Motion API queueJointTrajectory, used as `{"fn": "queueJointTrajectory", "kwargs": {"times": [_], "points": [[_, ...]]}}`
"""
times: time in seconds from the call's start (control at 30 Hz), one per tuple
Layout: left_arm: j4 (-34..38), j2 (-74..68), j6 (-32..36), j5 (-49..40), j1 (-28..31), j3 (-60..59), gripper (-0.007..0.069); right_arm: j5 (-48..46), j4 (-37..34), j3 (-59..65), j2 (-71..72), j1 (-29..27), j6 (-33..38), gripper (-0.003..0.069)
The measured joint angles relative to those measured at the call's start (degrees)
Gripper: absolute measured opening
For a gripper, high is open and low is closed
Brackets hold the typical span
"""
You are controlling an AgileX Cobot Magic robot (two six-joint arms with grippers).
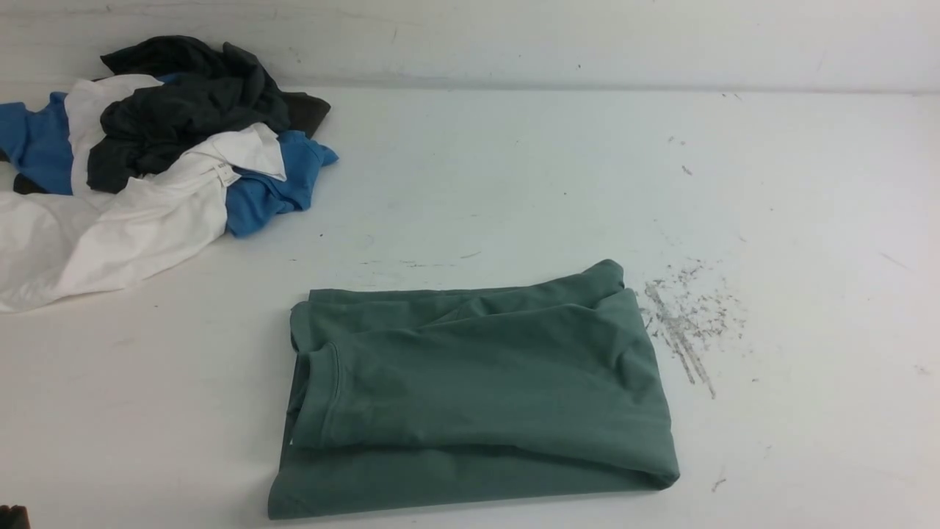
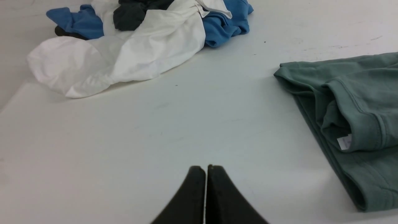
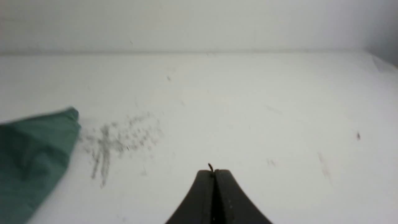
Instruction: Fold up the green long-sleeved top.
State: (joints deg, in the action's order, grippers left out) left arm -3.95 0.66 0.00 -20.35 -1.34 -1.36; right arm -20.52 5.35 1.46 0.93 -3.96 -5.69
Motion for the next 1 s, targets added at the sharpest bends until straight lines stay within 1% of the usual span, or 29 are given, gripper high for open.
{"fn": "queueJointTrajectory", "kwargs": {"times": [1.0], "points": [[0.00, 0.00, 0.00, -0.05, 0.00, 0.00, -0.0004, -0.52, 0.25, -0.05, 0.00, -0.12, -0.61, -0.0015]]}}
